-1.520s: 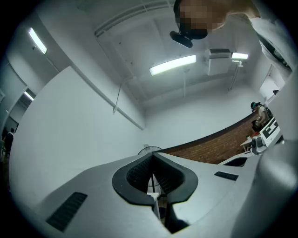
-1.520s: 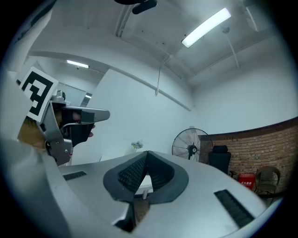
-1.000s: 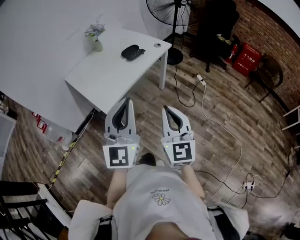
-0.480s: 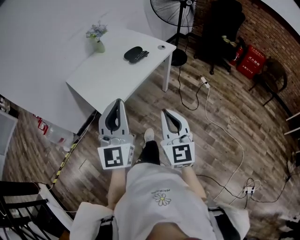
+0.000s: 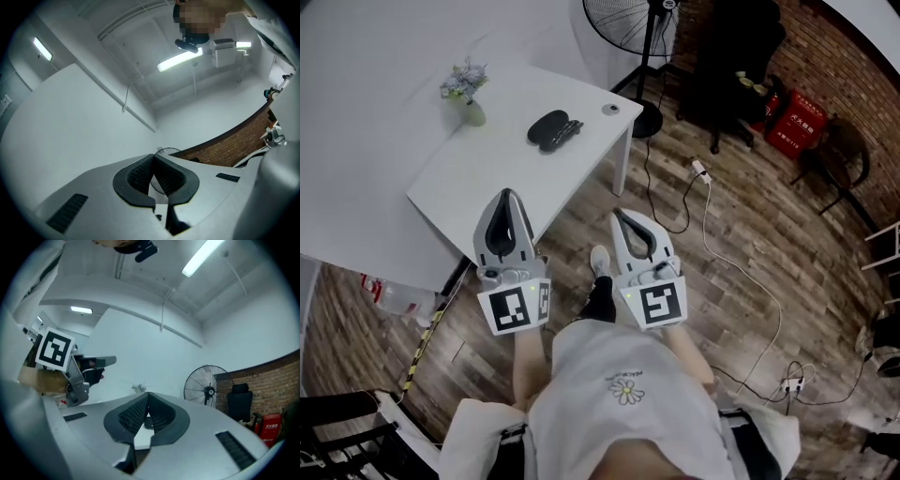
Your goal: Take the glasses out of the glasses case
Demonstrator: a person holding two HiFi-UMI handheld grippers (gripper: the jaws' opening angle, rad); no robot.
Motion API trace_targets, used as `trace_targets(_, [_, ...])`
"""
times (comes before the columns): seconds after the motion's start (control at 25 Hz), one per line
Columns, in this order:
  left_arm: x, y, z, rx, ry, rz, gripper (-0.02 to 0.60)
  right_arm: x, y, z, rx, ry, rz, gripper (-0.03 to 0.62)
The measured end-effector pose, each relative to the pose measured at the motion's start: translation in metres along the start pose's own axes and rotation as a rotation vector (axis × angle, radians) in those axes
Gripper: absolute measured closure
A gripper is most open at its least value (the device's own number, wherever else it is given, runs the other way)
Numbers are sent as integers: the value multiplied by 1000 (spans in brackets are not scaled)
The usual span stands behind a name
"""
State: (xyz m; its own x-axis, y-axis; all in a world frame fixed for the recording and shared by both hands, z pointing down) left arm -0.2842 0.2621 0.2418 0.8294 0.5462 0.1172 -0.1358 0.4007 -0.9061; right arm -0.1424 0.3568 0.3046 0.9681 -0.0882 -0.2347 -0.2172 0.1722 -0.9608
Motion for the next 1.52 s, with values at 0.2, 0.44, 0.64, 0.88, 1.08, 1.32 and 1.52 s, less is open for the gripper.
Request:
trace_targets(0.2, [6,-36,-93,-5,-47,18,566,34,-17,-85,12,58,-6,585])
trace_targets(0.44, [-18,-84,-201,-17,-54,33,566,93,-39,-204,-70,133,48,585])
trace_targets(0.64, [-53,-139,-280,-47,-5,113,566,134,-58,-295,-53,152,42,585])
trace_targets(0.88, [-64,-193,-329,-132,-9,141,566,159,-87,-347,-122,138,25,585])
trace_targets(1.08, [-65,-197,-346,-114,-11,122,566,179,-102,-365,-126,139,-19,585])
trace_targets(1.32, [-59,-201,-341,-153,61,58,566,187,-104,-383,-75,249,-54,585])
trace_targets(1.52, [-38,-186,-340,-148,142,40,566,195,-110,-393,-52,368,-80,585])
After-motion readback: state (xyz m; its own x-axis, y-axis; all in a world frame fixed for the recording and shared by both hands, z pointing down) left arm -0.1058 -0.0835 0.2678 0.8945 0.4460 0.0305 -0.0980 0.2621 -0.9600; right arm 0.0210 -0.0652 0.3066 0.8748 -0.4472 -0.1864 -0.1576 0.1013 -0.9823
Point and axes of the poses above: the fingertips, and each gripper's own axes: z backward along the fingers, x to its right, y out of its top, the point moved 3 cm from there along z, backward along the fingers, and after that the axes turned 7 degrees about y, right-handed, at the moved point
